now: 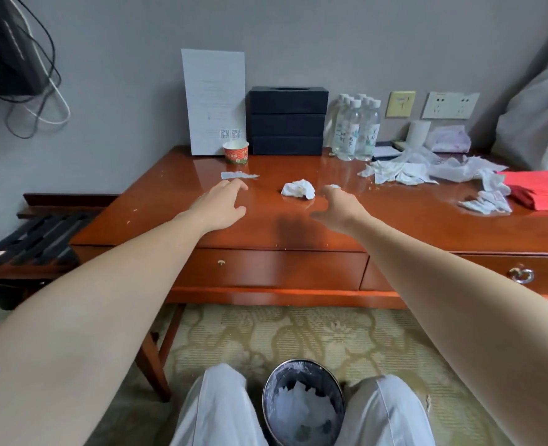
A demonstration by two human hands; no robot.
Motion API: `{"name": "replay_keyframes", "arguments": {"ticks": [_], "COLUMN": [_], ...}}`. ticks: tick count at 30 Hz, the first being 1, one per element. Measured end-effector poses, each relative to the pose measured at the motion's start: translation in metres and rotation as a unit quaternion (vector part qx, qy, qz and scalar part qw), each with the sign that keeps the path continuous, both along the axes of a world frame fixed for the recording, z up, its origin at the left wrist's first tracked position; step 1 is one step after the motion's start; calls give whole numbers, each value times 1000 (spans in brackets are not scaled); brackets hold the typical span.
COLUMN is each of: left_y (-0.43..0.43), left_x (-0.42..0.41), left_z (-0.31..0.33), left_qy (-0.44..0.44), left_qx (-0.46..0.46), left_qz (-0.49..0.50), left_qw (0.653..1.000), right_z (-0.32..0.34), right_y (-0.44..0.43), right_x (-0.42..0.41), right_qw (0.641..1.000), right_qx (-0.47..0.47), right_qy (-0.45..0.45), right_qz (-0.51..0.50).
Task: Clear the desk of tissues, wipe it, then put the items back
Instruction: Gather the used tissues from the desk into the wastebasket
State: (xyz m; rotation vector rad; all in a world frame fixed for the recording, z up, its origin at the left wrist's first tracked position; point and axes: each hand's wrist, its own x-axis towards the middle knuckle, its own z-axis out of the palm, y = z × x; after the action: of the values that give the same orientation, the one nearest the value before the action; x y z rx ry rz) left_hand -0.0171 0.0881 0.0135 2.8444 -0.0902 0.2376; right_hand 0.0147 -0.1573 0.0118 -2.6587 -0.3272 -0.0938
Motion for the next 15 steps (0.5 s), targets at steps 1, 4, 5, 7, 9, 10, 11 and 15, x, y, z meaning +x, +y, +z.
{"name": "replay_keyframes", "arguments": {"ticks": [1, 4, 5, 7, 9, 10, 11, 15], "left_y": [5, 19, 23, 32, 39, 42, 45, 55], "left_x": [15, 60, 75, 105, 133, 145, 157, 195], "left_z": [1, 1, -1, -6, -13, -17, -20, -36], "left_qy": [2, 8, 14, 29, 42, 49, 57, 98], "left_qx": [-1, -3, -4, -5, -7, -7, -8, -4], "left_qz": [3, 18, 23, 30, 38, 43, 49, 50], "left_qw": [1000, 1000, 1000, 999, 998, 998, 997, 994], "right_z": [0, -4, -7, -13, -19, -23, -26, -39], "right_y": [2, 5, 6, 8, 10, 12, 13, 22], "right_x": [14, 56, 70, 98, 122, 133, 142, 171], "right_qw": [1000, 1000, 1000, 999, 998, 998, 997, 998], "right_qx": [3, 3, 2, 2, -3, -9, -12, -17], "right_qy": [3, 5, 6, 6, 9, 15, 24, 33], "right_qz": [-3, -16, -25, -41, -56, -63, -69, -50]}}
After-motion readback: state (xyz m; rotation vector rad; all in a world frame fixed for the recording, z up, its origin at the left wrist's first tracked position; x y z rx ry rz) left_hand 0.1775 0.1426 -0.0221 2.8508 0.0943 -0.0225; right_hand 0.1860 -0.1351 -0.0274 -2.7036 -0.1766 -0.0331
